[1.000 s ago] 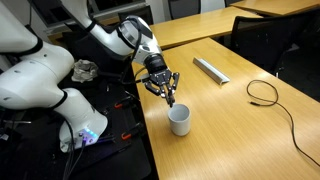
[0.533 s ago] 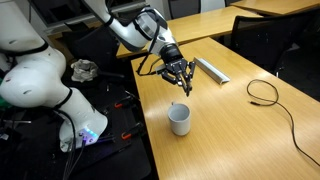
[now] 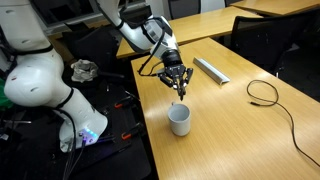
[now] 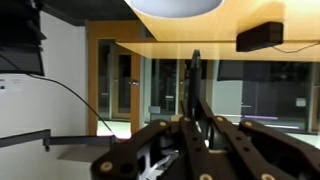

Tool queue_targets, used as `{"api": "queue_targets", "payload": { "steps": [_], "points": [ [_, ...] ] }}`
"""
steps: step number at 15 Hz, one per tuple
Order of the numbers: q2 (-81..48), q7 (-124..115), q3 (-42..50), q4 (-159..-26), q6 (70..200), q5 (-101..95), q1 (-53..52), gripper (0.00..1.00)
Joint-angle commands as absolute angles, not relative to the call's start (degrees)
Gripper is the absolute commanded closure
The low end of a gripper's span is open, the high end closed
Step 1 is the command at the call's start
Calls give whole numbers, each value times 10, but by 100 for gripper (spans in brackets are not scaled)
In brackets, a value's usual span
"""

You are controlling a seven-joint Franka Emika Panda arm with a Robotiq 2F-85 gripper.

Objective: Put the black pen inside the white mug

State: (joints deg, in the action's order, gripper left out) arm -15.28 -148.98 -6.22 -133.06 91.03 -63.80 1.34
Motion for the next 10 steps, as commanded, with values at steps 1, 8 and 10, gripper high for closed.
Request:
{"api": "queue_targets", "payload": {
  "steps": [1,8,10],
  "points": [
    [-188,-1490,-40,-1289,880,-594,-3,97],
    [-253,-1490,44,-1258,903,-532,-67,97],
    [-271,-1490,72,-1252,915,-514,-95,97]
  ]
}}
